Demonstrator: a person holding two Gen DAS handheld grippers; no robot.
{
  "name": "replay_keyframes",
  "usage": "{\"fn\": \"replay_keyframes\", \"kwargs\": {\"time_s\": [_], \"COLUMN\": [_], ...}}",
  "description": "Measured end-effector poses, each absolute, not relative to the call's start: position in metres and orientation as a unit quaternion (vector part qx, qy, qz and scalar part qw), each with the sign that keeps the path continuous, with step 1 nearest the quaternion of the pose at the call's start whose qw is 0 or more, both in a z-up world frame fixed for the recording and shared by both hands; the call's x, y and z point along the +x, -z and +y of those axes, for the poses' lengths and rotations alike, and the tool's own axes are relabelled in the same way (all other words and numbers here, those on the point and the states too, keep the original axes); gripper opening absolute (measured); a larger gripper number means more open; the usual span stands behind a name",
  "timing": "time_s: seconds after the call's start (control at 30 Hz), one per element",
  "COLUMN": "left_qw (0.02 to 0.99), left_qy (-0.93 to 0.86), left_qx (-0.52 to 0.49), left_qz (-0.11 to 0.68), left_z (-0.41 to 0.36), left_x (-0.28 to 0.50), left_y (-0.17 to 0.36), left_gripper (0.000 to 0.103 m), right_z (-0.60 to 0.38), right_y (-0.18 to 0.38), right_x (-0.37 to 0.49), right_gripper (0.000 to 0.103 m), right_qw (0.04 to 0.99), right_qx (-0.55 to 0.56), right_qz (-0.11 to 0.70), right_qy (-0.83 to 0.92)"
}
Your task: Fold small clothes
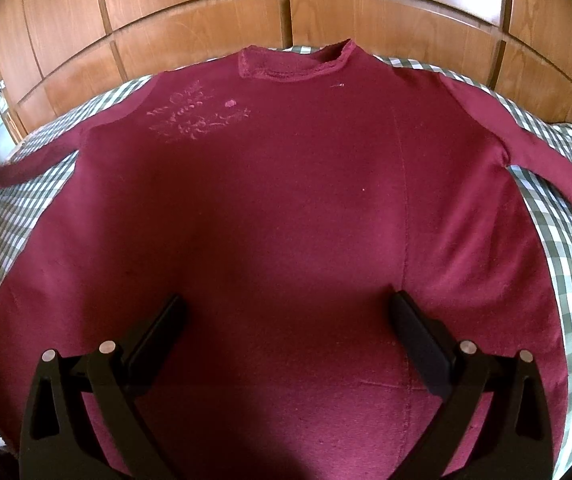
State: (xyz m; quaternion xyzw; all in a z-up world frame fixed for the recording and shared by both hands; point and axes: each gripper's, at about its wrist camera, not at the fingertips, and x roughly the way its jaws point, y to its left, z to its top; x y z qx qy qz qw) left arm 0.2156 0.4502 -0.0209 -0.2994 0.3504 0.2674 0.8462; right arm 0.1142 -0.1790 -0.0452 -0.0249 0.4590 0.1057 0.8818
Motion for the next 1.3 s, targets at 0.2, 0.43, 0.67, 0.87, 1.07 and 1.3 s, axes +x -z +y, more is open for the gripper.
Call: {"fn": "replay_keyframes", "kwargs": {"time_s": [0.2, 0.43, 0.67, 0.87, 1.07, 1.3], "left_qw": [0.838, 0.868, 0.853, 0.841, 0.839, 0.834], "left_qy": [-0.278, -0.107, 0.048, 0.085, 0.078, 0.096], "left_qx": [-0.249, -0.303, -0.269, -0.236, -0.215, -0.179], "left_qz": [0.398, 0.379, 0.445, 0.479, 0.493, 0.513], "left_z": [0.429, 0.33, 0.198, 0.142, 0.122, 0.1], "left_x": [0.234, 0.175, 0.098, 0.06, 0.054, 0.053], "left_y": [0.028, 0.024, 0.039, 0.044, 0.049, 0.052], "left_gripper": [0.016, 0.072, 0.072, 0.072, 0.066, 0.013], "right_z": [-0.181, -0.182, -0.186, -0.231, -0.292, -0.309], "right_y": [0.046, 0.045, 0.033, -0.003, -0.008, 0.019], "right_x": [0.115, 0.113, 0.104, 0.066, 0.049, 0.027], "right_gripper": [0.101, 0.101, 0.101, 0.101, 0.101, 0.093], "right_qw": [0.883, 0.883, 0.876, 0.902, 0.899, 0.874], "right_qx": [-0.027, -0.023, -0.013, 0.027, 0.06, 0.085], "right_qz": [0.457, 0.455, 0.471, 0.427, 0.434, 0.477], "right_qy": [-0.106, -0.11, -0.104, -0.065, -0.001, -0.033]}}
